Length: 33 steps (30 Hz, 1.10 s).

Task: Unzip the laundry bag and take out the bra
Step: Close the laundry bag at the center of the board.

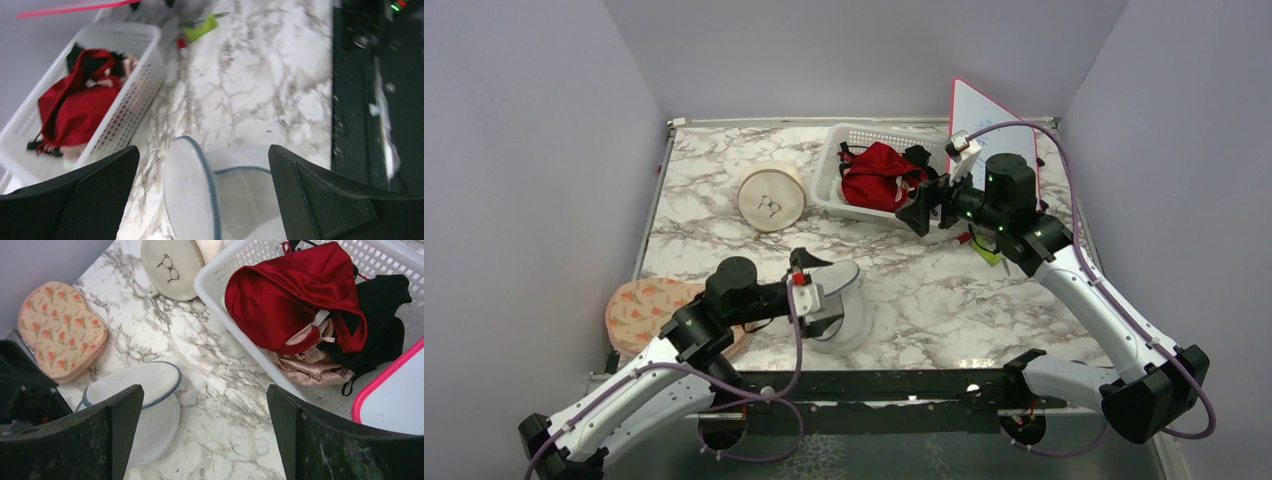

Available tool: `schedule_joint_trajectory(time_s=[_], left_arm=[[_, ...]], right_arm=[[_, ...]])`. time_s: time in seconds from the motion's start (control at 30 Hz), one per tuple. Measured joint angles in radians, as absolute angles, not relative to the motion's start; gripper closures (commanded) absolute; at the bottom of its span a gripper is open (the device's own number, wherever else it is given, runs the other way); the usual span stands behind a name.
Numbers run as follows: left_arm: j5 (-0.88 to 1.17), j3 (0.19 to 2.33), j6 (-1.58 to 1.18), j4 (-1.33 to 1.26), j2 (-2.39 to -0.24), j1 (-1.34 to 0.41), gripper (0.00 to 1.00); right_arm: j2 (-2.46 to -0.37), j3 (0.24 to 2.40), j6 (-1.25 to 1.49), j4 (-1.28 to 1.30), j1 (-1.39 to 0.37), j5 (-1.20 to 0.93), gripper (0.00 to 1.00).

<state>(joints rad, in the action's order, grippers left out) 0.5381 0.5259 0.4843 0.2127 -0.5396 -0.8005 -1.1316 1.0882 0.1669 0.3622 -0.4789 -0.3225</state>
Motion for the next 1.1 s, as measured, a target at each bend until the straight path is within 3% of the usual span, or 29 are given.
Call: schedule_joint_trajectory(time_s=[0.07, 0.17, 0.27, 0.4, 0.5, 0.73, 0.9, 1.1], left_arm=[[0.441, 0.573, 0.376, 0.177, -0.607, -0.801, 0.11], [0.316, 0.691, 0.216, 0.15, -0.751, -0.799, 0.42], [0.229, 0.78, 0.081, 0.136, -0.893, -0.799, 0.59], [0.189, 0.771, -0.12, 0.13, -0.991, -0.798, 0.73], [0.192, 0.651, -0.298, 0.089, -0.962, -0.798, 0.81], [0.202, 0.443, -0.595, 0.072, -0.82, -0.798, 0.81], [0.221, 0.369, -0.726, 0.014, -0.854, -0.798, 0.81], [0.221, 0.265, -0.839, -0.007, -0.857, -0.798, 0.59]], right_arm=[[-1.132, 1.088, 0.165, 0.368, -0.479, -0.323, 0.09], [-1.132, 1.088, 0.162, 0.376, -0.479, -0.322, 0.09], [-1.132, 1.088, 0.16, 0.382, -0.479, -0.318, 0.09], [-1.132, 1.088, 0.16, 0.397, -0.479, -0.311, 0.09], [-1.132, 1.088, 0.16, 0.4, -0.479, -0.311, 0.09], [-1.132, 1.088, 0.16, 0.398, -0.479, -0.311, 0.09], [-1.136, 1.072, 0.164, 0.387, -0.479, -0.318, 0.1], [-1.139, 1.048, 0.165, 0.389, -0.479, -0.326, 0.1]])
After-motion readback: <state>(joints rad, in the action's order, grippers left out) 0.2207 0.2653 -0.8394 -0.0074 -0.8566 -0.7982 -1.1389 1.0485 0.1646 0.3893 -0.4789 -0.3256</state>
